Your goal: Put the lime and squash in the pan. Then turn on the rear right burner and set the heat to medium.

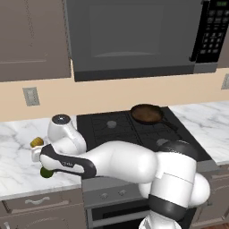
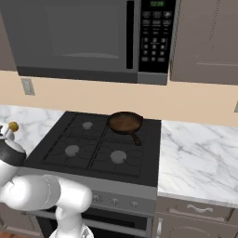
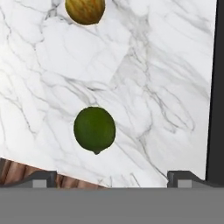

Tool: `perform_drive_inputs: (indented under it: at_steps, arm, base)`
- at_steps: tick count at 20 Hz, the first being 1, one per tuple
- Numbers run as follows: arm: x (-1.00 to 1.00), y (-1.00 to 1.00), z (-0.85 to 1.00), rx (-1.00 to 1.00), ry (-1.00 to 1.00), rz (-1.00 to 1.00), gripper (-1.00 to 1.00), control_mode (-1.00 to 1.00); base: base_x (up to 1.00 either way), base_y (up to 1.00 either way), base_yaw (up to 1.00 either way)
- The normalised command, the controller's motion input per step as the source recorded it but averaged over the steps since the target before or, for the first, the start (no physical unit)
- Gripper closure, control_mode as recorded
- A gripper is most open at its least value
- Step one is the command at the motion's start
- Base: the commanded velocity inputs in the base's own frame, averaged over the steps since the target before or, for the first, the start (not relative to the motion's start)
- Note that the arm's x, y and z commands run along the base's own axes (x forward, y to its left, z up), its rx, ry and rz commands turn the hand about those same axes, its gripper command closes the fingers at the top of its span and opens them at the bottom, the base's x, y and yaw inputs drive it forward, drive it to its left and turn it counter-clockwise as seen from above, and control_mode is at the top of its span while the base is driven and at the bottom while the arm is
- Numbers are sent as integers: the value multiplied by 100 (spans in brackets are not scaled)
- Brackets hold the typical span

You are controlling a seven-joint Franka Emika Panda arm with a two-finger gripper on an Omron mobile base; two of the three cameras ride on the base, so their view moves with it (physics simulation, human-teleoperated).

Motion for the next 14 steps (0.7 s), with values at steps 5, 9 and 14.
perform_drive_inputs:
  at_steps: [5,9,14]
  arm:
    - [20,16,0,0,1,0,-100,-100]
    - [2,18,-9,0,8,0,-100,-100]
    - [0,7,-27,0,4,0,-100,-100]
  base:
    - [0,0,0]
    - [0,0,0]
    - [0,0,0]
